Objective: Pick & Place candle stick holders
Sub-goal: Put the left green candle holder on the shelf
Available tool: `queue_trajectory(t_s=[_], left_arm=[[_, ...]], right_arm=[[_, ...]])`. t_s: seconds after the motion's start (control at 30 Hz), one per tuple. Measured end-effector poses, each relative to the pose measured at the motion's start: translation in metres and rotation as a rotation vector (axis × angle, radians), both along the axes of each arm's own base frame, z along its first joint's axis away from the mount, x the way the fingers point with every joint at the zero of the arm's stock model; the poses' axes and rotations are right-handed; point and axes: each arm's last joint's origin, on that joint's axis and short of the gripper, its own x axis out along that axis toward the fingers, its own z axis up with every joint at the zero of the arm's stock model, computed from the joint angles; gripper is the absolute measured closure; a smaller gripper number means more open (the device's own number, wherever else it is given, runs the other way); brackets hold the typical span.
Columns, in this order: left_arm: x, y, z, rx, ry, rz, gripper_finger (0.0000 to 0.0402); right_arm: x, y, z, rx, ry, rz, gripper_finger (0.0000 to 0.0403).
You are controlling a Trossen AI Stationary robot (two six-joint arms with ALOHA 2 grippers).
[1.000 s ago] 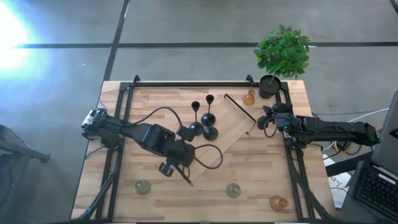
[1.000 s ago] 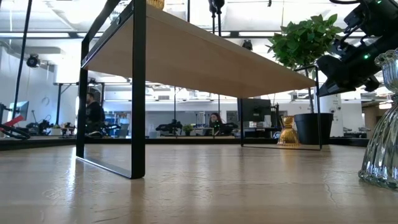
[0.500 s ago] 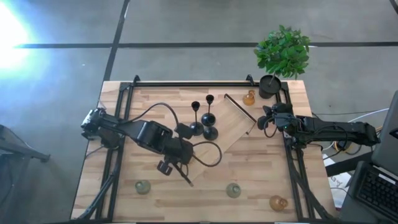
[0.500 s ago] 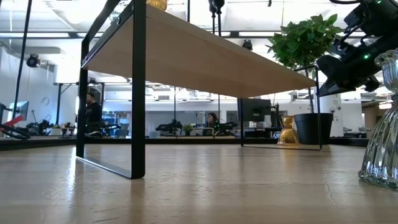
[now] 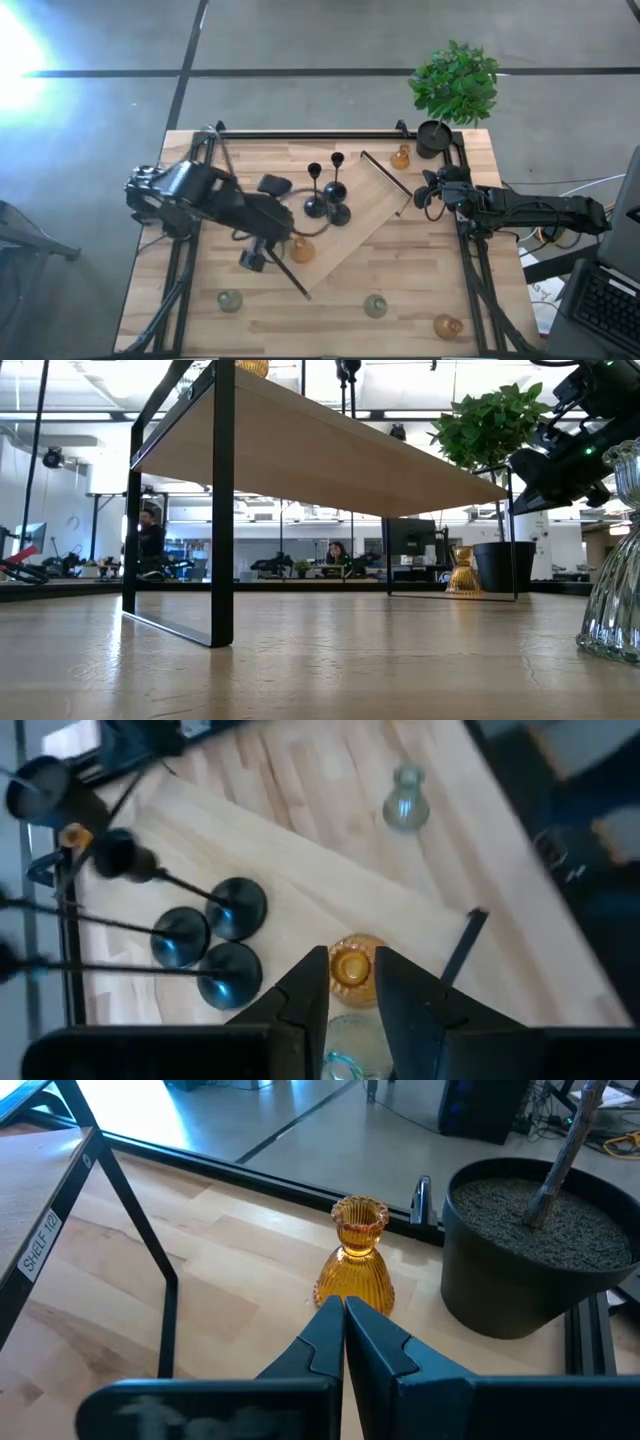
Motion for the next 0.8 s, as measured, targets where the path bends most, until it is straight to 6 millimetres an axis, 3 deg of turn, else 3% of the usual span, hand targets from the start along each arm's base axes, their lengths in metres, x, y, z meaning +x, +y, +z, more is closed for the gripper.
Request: queue_trajectory(t_s=[0.1,0.27,0.43,0.57,0.8], left_arm=[[-0.015,0.004,0.011,-0.087,-0.037,0.065,0.0314],[-0.052,0.010,0.013,-0.223,0.029,0.209,0.0314],[-0.075,0.000,0.008,-0.348,0.057,0.307,0.0314],[-0.089,-0.012,-0.012,-0.364,0.138,0.353,0.0314],[-0.105,-0.032,-0.077,-0.418,0.474,0.511,0.0314]], right_arm=[[0.000,0.000,0.000,0.000,-0.001,0.000,0.0394],[0.000,0.000,0.000,0.002,-0.002,0.001,0.0394],[0.000,0.000,0.000,0.003,-0.004,0.000,0.0394],[0.000,0.000,0.000,0.003,-0.004,0.000,0.0394],[0.000,0.000,0.000,0.001,0.000,0.001,0.0394]])
